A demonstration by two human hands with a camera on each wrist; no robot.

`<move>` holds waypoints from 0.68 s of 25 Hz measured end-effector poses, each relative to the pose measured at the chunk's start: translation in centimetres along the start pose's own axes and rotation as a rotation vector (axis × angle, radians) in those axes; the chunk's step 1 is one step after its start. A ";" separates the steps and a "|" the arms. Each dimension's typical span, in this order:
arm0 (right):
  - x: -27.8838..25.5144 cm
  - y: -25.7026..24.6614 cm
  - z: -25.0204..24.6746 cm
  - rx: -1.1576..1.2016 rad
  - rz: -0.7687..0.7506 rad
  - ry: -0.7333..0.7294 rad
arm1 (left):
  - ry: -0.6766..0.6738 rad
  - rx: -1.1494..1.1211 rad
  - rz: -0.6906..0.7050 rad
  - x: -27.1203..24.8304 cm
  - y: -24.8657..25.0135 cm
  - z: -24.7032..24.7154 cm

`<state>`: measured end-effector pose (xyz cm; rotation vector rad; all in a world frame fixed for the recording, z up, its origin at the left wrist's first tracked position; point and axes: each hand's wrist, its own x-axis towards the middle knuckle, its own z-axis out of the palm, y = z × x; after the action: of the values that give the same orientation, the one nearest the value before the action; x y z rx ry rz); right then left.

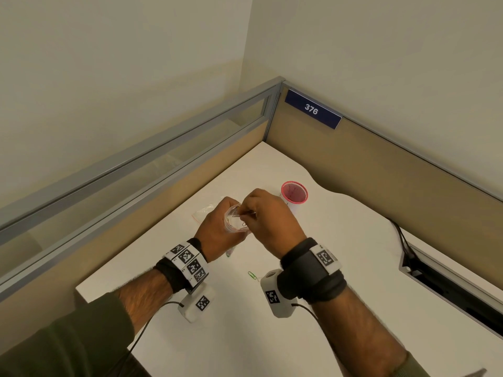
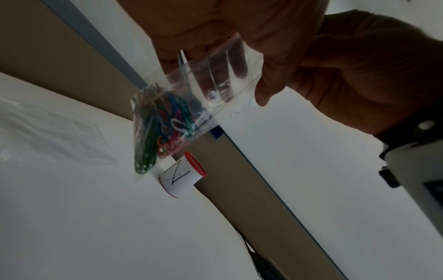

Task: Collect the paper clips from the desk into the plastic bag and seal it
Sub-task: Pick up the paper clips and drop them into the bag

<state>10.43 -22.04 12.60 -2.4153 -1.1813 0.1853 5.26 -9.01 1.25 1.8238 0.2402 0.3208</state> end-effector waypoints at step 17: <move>-9.3 14.1 9.2 0.071 0.560 -0.251 | 0.031 -0.003 0.036 -0.9 0.3 -1.8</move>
<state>11.88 -33.76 -2.54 -2.6542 -0.5433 0.7035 3.80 -7.71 1.90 1.8225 0.2284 0.3751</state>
